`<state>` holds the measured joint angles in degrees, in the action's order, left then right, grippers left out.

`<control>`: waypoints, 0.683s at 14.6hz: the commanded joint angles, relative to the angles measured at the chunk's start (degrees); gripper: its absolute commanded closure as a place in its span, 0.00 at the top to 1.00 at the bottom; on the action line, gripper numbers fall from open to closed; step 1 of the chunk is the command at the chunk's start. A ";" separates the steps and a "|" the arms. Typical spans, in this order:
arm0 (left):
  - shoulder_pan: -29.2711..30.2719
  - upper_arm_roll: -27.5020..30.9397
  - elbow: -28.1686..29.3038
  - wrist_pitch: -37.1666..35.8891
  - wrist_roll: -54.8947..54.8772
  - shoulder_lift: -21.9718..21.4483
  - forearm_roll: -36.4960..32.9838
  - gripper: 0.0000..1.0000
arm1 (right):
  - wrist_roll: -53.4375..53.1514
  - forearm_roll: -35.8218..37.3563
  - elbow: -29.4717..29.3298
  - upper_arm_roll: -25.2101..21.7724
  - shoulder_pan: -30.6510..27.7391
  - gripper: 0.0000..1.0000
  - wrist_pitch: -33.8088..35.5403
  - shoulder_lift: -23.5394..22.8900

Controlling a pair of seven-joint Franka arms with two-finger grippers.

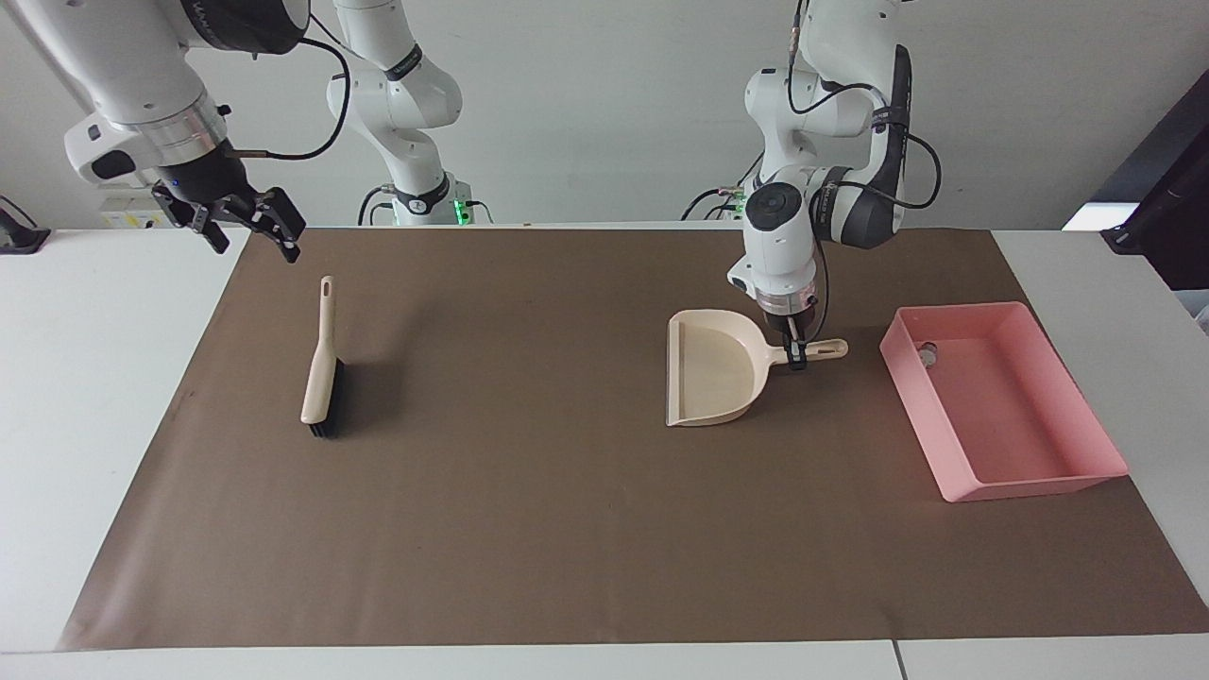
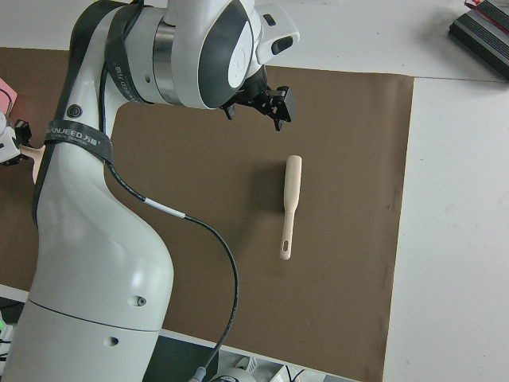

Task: Clean e-waste and dump in bin
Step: 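Lower the dustpan onto the table beside the bin with the left gripper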

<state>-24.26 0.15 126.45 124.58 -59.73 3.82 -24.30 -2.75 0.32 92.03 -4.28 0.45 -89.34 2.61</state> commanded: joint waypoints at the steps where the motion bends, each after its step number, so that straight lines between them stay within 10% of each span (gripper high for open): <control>1: -1.23 0.81 0.90 1.90 3.21 0.84 1.80 0.00 | 4.16 -0.06 0.00 -0.03 0.25 0.99 -1.10 0.12; 7: -1.31 0.81 0.90 1.02 6.81 0.75 2.24 0.02 | 4.16 0.12 -1.06 -0.03 0.25 0.99 1.36 -0.06; 10: -2.98 0.90 0.29 1.37 6.90 0.23 2.24 0.37 | 4.42 0.21 -0.89 -0.03 0.25 0.99 1.18 -0.06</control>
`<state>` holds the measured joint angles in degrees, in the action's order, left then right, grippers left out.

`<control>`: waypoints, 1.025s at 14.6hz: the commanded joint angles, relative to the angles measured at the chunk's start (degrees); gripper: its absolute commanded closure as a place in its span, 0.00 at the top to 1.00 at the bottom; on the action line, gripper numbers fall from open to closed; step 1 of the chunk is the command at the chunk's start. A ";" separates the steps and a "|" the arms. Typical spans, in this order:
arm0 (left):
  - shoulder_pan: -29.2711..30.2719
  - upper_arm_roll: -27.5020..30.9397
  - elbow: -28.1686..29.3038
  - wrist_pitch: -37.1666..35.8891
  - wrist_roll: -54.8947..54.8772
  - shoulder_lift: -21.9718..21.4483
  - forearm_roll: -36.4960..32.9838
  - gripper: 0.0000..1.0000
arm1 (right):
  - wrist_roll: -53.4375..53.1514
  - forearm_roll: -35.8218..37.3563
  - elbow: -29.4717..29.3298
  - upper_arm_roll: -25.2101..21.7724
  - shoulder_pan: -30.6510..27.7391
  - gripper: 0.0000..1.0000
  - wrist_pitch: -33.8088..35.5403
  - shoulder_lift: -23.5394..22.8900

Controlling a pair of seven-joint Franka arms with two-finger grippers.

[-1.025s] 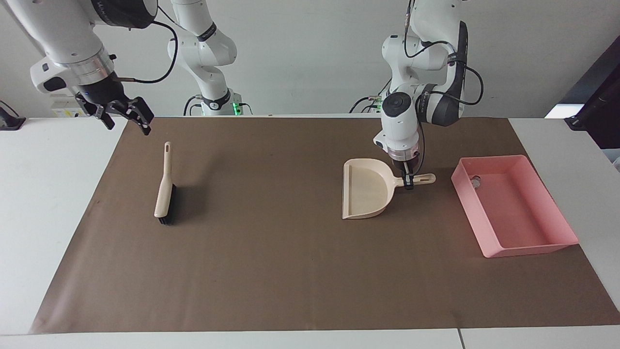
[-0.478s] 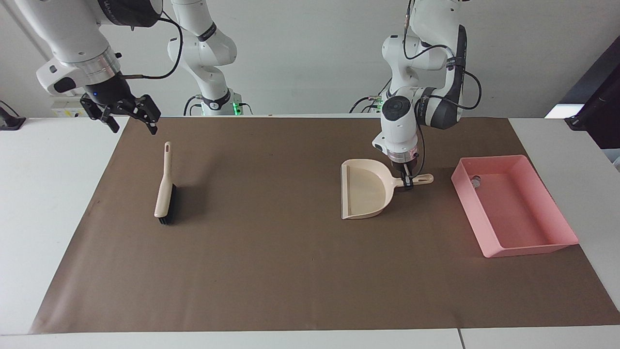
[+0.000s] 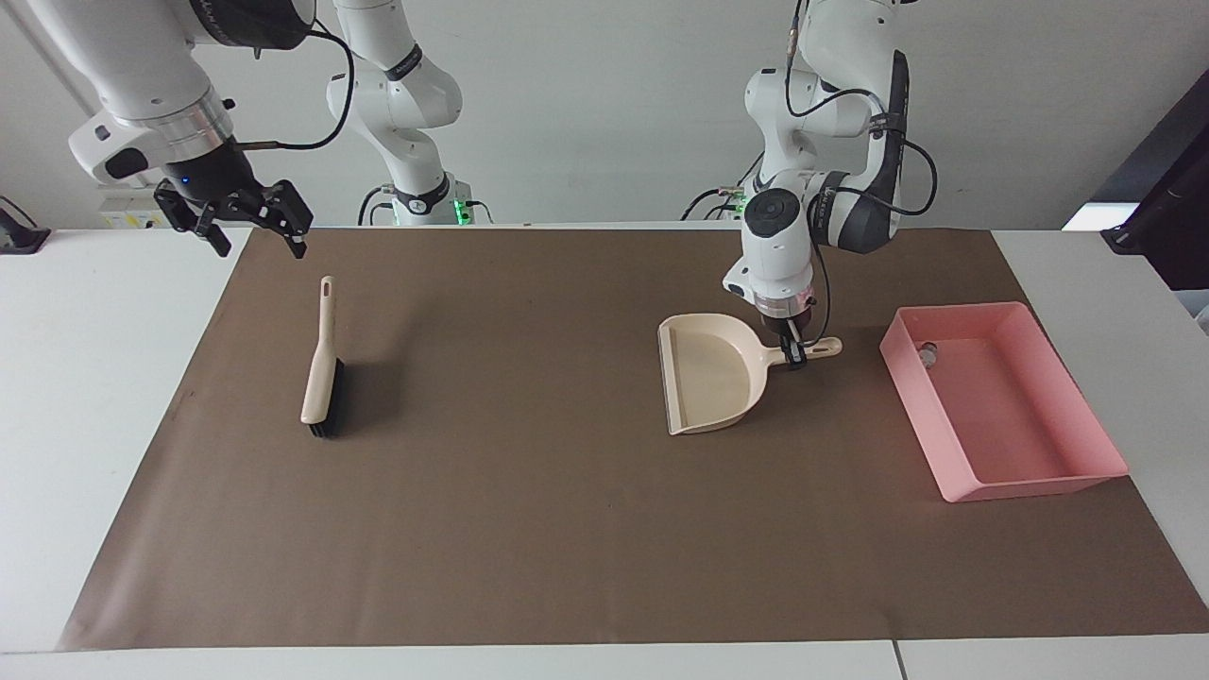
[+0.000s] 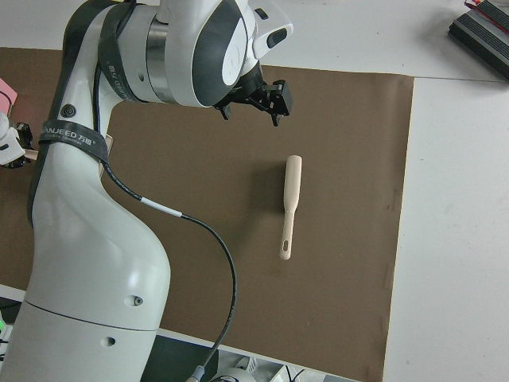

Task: Clean e-waste and dump in bin
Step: 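Lower the dustpan onto the table beside the bin with the left gripper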

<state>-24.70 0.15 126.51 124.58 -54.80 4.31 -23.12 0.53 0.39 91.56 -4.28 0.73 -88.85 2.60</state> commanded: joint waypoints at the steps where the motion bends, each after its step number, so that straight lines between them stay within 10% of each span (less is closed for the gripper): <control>1: -2.63 0.90 -0.12 1.01 2.32 -0.70 1.06 0.56 | 1.23 0.22 -0.33 -0.11 -0.02 0.99 0.69 0.12; 6: -1.32 0.99 -0.03 -2.23 8.63 -7.54 1.32 0.97 | 1.40 2.51 -0.15 0.06 0.33 0.99 0.60 0.21; 15: 8.86 1.43 -0.82 -7.16 37.64 -12.39 10.59 0.98 | 1.40 1.72 -0.06 0.15 1.38 0.99 0.87 0.21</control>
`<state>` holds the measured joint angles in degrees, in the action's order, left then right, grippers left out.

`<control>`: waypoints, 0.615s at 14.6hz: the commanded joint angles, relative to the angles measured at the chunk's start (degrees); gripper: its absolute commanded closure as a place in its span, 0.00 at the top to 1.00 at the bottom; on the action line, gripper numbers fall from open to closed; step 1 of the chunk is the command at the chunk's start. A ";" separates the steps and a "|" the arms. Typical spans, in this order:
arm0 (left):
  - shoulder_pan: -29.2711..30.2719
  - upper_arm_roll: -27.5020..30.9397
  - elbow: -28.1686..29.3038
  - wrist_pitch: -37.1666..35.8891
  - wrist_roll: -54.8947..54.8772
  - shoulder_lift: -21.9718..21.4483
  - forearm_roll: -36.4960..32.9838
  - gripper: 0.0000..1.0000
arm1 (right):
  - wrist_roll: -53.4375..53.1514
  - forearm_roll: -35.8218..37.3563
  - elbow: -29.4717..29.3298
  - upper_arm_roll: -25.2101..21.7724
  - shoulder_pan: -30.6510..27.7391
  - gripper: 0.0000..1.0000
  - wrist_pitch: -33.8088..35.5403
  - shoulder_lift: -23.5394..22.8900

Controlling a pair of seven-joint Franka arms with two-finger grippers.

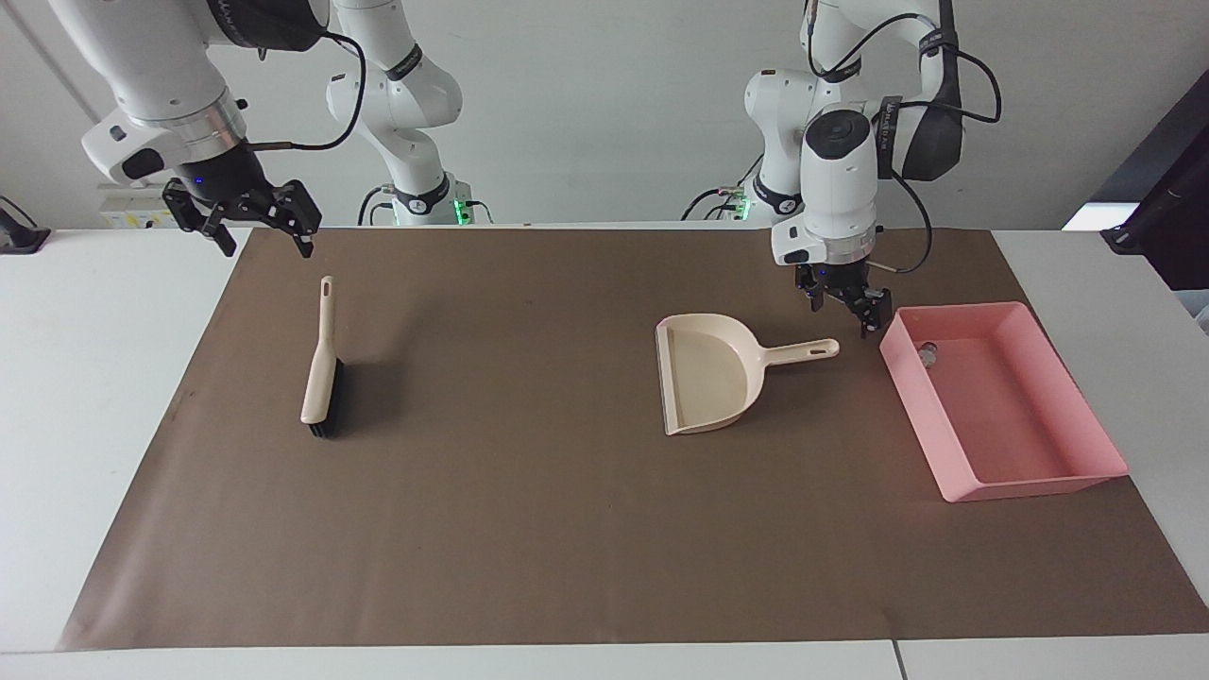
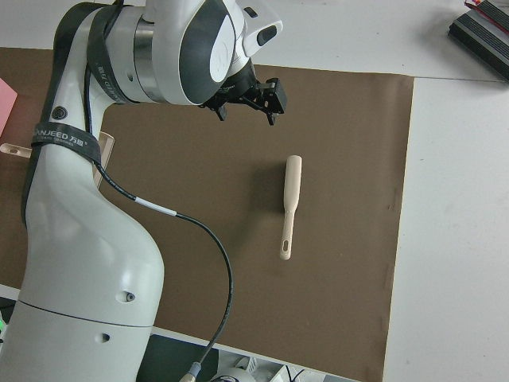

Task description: Clean e-waste and dump in bin

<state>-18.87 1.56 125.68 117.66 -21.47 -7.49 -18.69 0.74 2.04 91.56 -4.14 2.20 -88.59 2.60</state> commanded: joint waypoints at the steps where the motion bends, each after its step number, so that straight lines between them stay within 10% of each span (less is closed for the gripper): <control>1: 5.40 0.02 -1.30 -0.33 6.51 -0.24 10.38 0.98 | 1.20 0.07 0.02 0.00 -0.09 0.99 0.53 0.21; 9: 14.22 0.19 -19.65 -17.08 11.98 2.74 21.68 0.98 | 0.93 0.07 0.11 0.00 -0.18 0.99 0.44 0.30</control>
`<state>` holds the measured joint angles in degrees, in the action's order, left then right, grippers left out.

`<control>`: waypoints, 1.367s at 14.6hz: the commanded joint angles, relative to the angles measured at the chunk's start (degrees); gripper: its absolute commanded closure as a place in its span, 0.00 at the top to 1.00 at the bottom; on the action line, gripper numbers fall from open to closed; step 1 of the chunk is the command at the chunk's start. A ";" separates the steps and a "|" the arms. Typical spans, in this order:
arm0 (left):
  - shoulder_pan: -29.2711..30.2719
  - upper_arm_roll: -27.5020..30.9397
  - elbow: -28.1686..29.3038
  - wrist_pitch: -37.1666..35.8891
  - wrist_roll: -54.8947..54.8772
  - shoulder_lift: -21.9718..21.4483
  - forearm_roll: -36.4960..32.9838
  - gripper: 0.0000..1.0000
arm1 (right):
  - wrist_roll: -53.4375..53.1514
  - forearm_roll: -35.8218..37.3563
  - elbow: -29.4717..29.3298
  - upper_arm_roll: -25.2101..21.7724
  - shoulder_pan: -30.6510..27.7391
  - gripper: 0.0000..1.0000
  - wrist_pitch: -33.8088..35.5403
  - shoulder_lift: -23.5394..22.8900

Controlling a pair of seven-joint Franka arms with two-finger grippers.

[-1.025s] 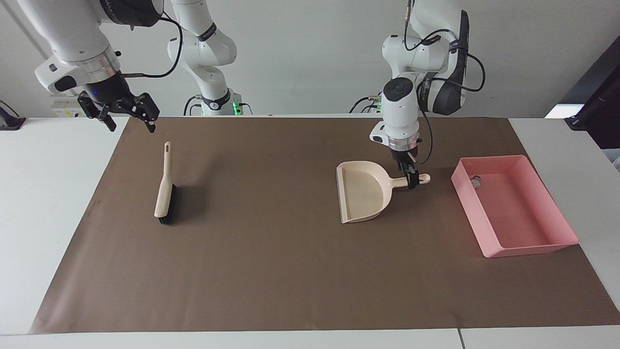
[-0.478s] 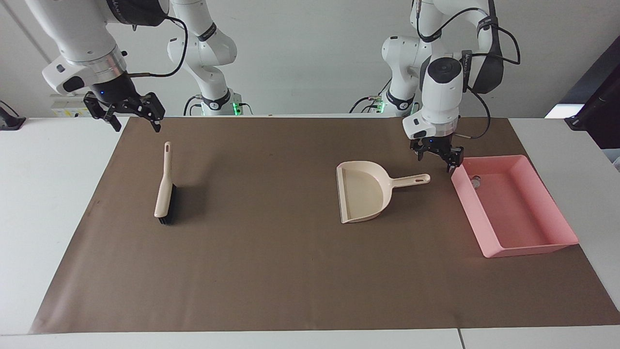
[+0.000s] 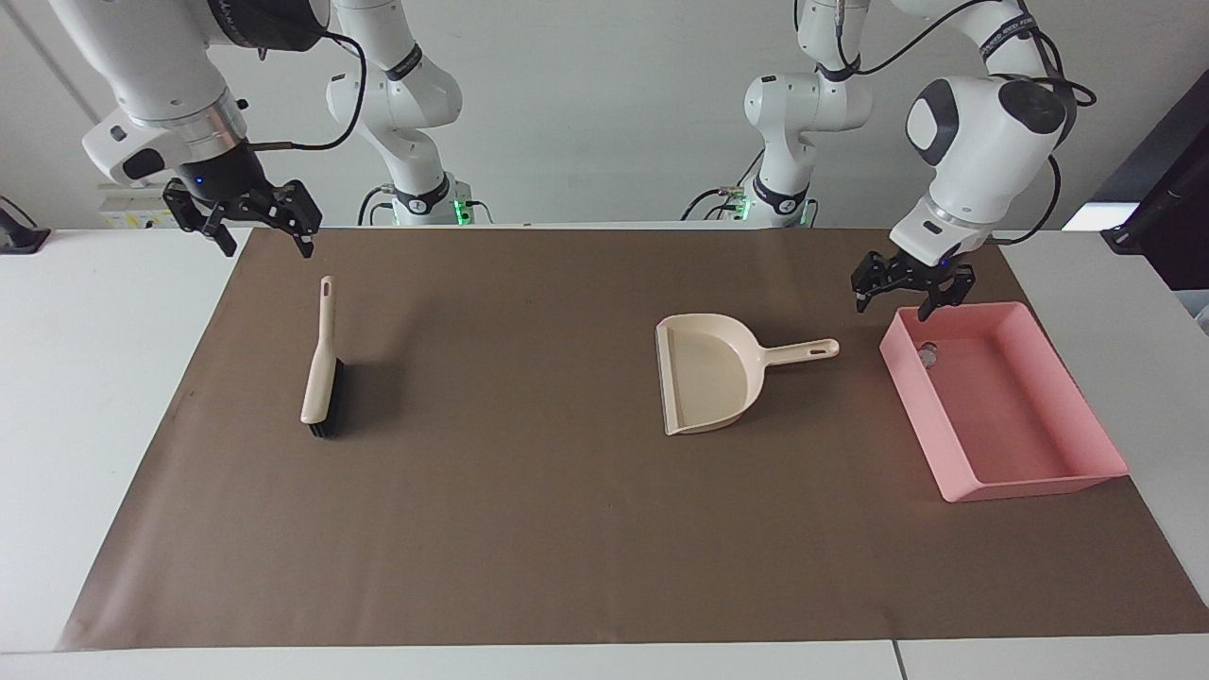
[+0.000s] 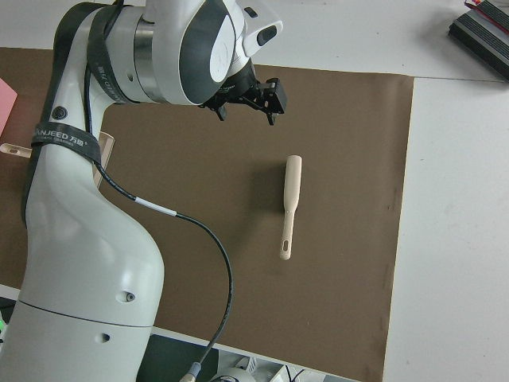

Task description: Clean e-waste and dump in bin

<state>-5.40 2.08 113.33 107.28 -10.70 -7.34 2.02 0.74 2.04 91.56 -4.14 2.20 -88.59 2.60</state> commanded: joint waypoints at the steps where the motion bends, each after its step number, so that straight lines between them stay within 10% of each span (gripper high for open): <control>1: 1.09 -0.33 -10.47 -9.34 1.30 3.20 0.97 0.98 | 0.93 0.07 0.11 0.01 -0.10 0.99 0.44 0.30; 8: 2.06 -0.33 -28.69 -28.34 1.30 8.48 0.35 0.98 | -0.55 0.07 -0.16 0.01 -0.10 0.99 0.18 0.12; 20: 3.82 -0.41 -19.29 -21.59 2.52 2.85 0.26 0.98 | -5.83 -1.69 -3.95 0.01 -0.36 0.99 2.37 -2.52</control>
<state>-2.11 2.07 91.72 83.15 -9.65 -2.60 2.06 -3.69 1.27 88.78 -4.34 1.92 -87.68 0.85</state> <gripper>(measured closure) 0.013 0.004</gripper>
